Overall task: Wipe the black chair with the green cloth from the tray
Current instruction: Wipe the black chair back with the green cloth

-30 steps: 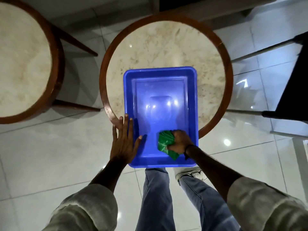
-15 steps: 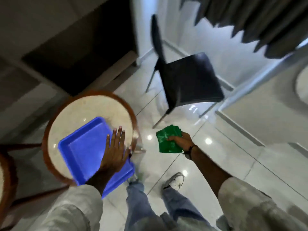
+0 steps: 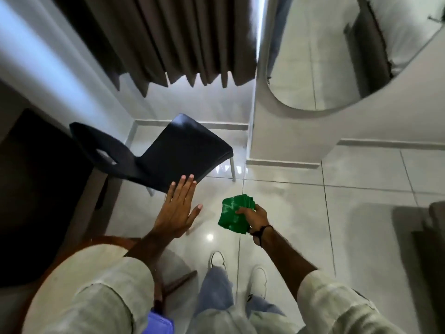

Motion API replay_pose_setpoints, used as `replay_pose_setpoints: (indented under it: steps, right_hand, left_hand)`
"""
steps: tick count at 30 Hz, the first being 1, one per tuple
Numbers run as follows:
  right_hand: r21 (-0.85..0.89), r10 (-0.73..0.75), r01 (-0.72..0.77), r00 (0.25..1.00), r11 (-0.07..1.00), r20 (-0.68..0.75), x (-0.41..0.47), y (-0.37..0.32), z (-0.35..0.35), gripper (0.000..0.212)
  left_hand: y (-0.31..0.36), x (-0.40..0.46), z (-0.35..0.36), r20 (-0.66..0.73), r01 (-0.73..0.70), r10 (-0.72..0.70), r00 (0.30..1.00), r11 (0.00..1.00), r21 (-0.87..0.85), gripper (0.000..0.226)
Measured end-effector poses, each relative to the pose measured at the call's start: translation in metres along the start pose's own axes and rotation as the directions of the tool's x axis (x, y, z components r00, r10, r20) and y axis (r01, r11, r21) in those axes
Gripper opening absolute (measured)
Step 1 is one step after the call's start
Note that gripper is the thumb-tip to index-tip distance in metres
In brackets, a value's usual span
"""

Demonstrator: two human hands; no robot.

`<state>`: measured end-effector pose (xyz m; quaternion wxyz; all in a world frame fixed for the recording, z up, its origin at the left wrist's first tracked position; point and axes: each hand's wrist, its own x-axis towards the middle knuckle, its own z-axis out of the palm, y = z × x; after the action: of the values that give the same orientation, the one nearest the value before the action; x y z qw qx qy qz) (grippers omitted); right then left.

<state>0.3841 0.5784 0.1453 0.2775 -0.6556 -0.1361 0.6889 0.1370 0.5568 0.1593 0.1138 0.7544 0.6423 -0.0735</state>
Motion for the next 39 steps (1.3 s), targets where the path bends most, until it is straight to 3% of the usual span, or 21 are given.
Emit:
replay_pose_setpoints:
  steps: [6, 12, 18, 20, 24, 32, 39]
  right_hand:
    - [0.2, 0.092, -0.069, 0.99, 0.977, -0.109, 0.058, 0.029, 0.034, 0.055]
    - [0.201, 0.169, -0.12, 0.953, 0.972, -0.25, 0.13, 0.072, 0.087, 0.033]
    - [0.278, 0.276, -0.183, 0.897, 0.943, -0.345, 0.223, 0.152, 0.13, 0.045]
    - [0.291, 0.322, -0.227, 0.884, 0.929, -0.338, 0.25, 0.182, 0.143, 0.047]
    - [0.334, 0.413, -0.312, 0.861, 0.889, -0.296, 0.293, 0.233, 0.17, 0.043]
    - [0.301, 0.378, -0.321, 0.913, 0.898, -0.153, 0.342, 0.261, 0.238, 0.035]
    - [0.283, 0.432, -0.372, 0.882, 0.884, -0.188, 0.372, 0.26, 0.252, 0.036]
  left_hand:
    - [-0.035, 0.1, -0.001, 0.124, -0.304, 0.284, 0.951, 0.934, 0.189, 0.08]
    - [-0.081, 0.194, 0.042, 0.283, -0.533, 0.463, 0.84, 0.801, 0.272, 0.077]
    - [-0.132, 0.253, 0.169, 0.249, -0.482, 0.429, 0.868, 0.849, 0.217, 0.076]
    - [-0.144, 0.262, 0.208, 0.27, -0.506, 0.446, 0.853, 0.834, 0.221, 0.079]
    - [-0.164, 0.276, 0.261, 0.22, -0.402, 0.359, 0.907, 0.892, 0.204, 0.087]
    - [-0.177, 0.291, 0.3, 0.006, -0.394, 0.394, 0.919, 0.916, 0.074, 0.086]
    - [-0.184, 0.293, 0.31, -0.035, -0.387, 0.394, 0.919, 0.914, 0.123, 0.086]
